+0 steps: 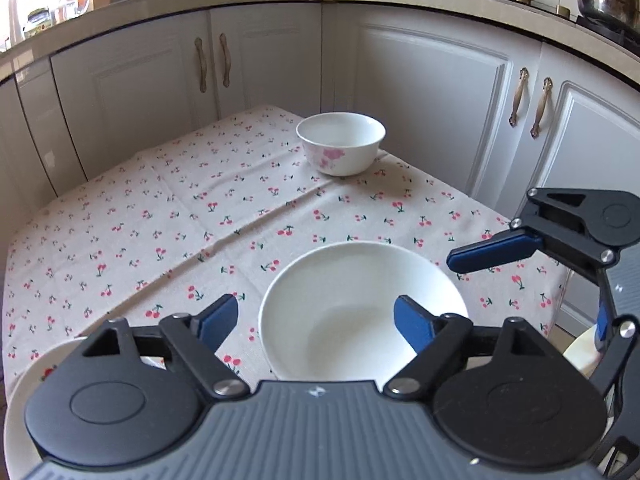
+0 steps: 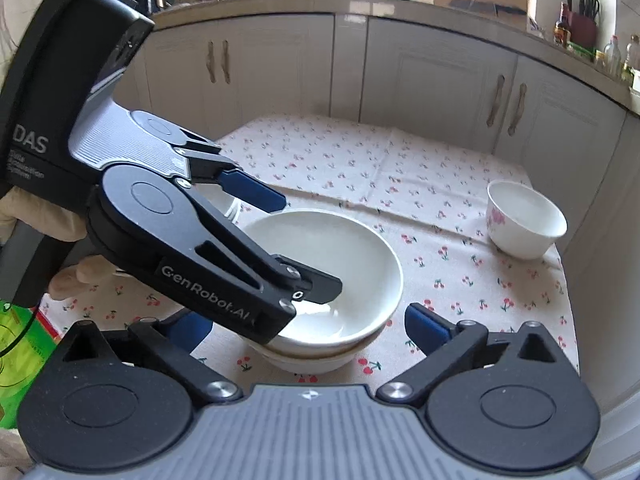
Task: Organize plates and bowls
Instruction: 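Open left tool to release the bowl on the bowl stack, then move left tool to the pink-patterned bowl and grasp its rim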
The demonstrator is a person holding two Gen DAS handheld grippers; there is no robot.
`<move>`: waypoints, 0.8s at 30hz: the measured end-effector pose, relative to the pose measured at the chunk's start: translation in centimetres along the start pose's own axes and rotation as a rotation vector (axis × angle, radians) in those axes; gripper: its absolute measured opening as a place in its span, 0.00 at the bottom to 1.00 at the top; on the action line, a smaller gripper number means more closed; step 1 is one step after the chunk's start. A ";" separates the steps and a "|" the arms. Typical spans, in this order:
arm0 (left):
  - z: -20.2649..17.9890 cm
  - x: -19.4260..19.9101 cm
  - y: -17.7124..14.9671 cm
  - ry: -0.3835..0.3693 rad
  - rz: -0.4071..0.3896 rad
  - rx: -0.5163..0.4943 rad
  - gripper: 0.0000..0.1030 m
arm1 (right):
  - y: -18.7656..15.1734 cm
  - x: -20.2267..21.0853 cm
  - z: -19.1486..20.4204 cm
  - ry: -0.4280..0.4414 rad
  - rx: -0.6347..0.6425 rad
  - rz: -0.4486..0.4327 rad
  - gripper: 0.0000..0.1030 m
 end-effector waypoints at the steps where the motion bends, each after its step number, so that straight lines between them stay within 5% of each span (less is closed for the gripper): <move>1: 0.0 0.1 0.2 0.003 -0.004 -0.002 0.83 | 0.1 0.1 0.0 0.002 -0.002 -0.003 1.00; 13: -0.5 0.8 2.4 0.001 -0.065 -0.011 0.87 | 1.0 1.9 -2.0 -0.044 -0.008 -0.054 1.00; 24: -1.1 -2.2 6.8 -0.023 -0.090 -0.061 0.87 | 1.9 2.3 -8.4 -0.119 -0.108 -0.099 1.00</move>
Point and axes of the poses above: each gripper's, at about its wrist camera, not at the fingertips, and x roughly against the way its jaws point, z to its left, y to its top, the point moved 5 cm from there along -x, roughly the way its jaws point, and after that the axes turned 11 degrees about -z, right-handed, at the moved point
